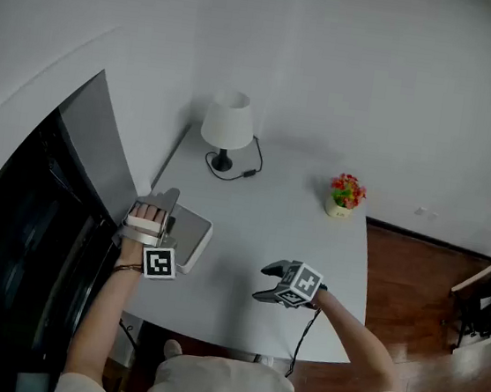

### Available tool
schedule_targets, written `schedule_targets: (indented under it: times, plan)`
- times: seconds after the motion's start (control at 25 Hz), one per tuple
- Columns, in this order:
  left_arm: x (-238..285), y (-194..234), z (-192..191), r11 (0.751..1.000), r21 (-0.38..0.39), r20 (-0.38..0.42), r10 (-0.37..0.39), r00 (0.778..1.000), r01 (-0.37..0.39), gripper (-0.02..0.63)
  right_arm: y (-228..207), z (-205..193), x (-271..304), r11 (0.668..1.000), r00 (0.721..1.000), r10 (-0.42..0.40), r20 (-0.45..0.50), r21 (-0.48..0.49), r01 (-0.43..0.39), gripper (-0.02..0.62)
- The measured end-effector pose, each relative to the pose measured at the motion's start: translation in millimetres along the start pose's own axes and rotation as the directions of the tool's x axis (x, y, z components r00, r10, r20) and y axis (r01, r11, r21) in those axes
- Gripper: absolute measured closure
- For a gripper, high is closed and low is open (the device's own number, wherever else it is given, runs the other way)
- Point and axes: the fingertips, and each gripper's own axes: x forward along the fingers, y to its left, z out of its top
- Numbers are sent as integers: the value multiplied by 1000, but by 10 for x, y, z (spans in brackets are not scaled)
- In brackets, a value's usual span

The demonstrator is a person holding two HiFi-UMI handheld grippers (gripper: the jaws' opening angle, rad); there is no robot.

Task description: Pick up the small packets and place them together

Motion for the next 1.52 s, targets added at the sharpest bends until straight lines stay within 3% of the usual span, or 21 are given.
schedule_targets:
  times: [0.2, 0.4, 0.6, 0.72, 1.0, 1.24, 1.52]
  plan:
    - [-28, -268, -62, 992, -102, 51, -68, 996, 73, 163, -154, -31, 29, 997, 995, -62, 79, 53, 58, 250]
    - [-70, -553, -210, 971, -201, 57, -121, 991, 130, 140, -198, -82, 187, 990, 982, -84, 169, 129, 62, 250]
    - [-127, -755, -331, 924, -342, 71, -155, 985, 170, 130, -268, -78, 329, 974, 963, -107, 247, 222, 51, 250]
    - [-155, -860, -360, 876, -439, 96, -177, 980, 201, 132, -321, -29, 414, 959, 946, -116, 304, 282, 26, 250]
    - [-285, -918, -409, 725, -653, 146, -166, 975, 221, 132, -370, 211, 615, 903, 891, -97, 443, 416, -109, 250]
    - [-396, -1116, -434, 657, -713, 159, -189, 969, 246, 132, -545, 456, 877, 827, 845, -136, 517, 529, -191, 261]
    - [-464, -1205, -435, 526, -813, 178, -183, 967, 250, 132, -660, 670, 1177, 722, 800, -121, 588, 605, -335, 264]
